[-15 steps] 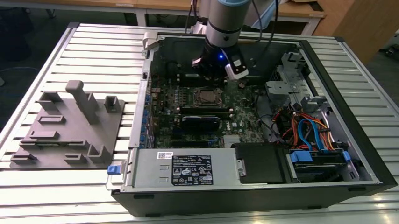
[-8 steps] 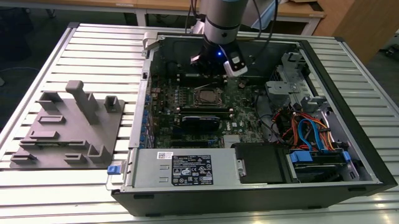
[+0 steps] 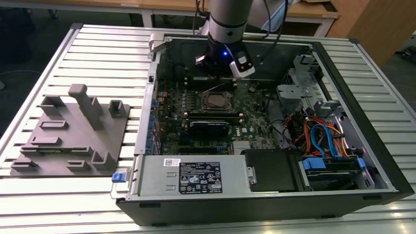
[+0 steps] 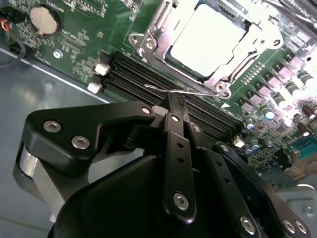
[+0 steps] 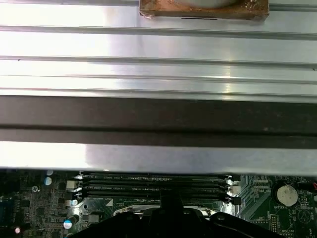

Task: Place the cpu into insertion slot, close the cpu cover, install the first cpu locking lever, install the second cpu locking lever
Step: 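Install the first cpu locking lever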

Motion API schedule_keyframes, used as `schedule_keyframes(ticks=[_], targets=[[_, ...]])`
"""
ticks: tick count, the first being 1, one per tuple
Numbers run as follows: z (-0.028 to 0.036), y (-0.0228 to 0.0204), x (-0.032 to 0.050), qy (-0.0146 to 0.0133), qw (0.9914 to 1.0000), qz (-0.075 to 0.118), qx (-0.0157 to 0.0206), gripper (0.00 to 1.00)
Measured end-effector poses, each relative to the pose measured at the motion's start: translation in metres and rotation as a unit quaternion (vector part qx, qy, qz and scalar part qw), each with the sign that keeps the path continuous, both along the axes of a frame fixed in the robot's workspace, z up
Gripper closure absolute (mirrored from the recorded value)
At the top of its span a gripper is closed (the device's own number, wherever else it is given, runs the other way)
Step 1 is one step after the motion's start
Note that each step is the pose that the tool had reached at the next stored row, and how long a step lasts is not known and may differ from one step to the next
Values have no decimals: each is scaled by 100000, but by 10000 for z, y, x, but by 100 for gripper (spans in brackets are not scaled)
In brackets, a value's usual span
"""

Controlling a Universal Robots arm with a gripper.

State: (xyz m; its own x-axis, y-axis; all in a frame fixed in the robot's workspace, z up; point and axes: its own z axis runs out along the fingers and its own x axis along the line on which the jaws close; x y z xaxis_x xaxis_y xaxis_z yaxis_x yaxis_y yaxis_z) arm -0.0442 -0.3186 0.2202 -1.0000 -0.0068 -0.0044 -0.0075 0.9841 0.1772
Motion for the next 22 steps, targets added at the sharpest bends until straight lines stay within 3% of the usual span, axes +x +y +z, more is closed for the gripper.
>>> schedule_keyframes(ticks=[8, 17, 22], targets=[[-12, 1, -151, -181, 99999, 107, 315, 89], [-125, -4, -168, -203, 99998, 347, 512, 89], [-150, -10, -168, -226, 99998, 355, 504, 89]])
